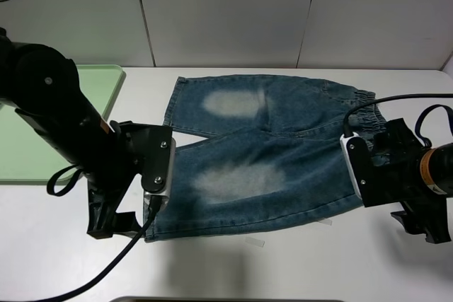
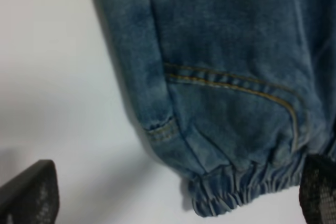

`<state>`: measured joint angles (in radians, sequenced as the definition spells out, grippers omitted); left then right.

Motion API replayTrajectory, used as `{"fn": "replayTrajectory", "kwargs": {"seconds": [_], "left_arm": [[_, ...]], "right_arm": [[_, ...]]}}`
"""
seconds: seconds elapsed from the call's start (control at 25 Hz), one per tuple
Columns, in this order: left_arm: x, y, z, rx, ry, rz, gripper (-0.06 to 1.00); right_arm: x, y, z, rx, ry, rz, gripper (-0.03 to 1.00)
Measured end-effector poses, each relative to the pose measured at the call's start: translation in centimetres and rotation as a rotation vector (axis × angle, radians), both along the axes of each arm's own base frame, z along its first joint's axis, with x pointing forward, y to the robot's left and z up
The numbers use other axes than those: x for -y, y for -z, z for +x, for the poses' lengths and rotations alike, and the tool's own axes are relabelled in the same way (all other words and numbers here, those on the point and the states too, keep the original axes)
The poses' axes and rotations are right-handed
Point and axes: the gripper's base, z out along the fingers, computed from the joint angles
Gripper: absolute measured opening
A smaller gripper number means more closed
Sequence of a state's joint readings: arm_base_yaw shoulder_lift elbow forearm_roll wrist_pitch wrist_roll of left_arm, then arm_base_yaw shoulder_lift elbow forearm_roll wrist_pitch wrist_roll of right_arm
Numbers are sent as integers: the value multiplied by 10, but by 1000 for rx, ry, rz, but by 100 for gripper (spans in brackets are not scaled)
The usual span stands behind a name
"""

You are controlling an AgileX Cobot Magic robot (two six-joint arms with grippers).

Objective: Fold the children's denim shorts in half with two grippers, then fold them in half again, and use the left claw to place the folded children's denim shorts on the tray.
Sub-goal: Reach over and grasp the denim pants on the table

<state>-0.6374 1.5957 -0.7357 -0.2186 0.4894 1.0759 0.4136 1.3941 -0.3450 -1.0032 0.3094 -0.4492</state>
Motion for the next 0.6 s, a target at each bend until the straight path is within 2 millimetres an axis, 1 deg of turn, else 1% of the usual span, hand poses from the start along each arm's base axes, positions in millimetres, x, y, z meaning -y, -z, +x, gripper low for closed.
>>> {"fn": "replayTrajectory", "kwargs": {"seconds": [0.24, 0.36, 0.6], "left_arm": [[3, -2, 6, 63, -7, -34, 95], [3, -3, 7, 86, 4, -40, 95], [5, -4, 10, 122, 7, -58, 95]], "right_arm": [[3, 13, 5, -51, -23, -47, 69], [5, 16, 15, -64, 1, -51, 69], [16, 22, 34, -83, 83, -53, 69]]}}
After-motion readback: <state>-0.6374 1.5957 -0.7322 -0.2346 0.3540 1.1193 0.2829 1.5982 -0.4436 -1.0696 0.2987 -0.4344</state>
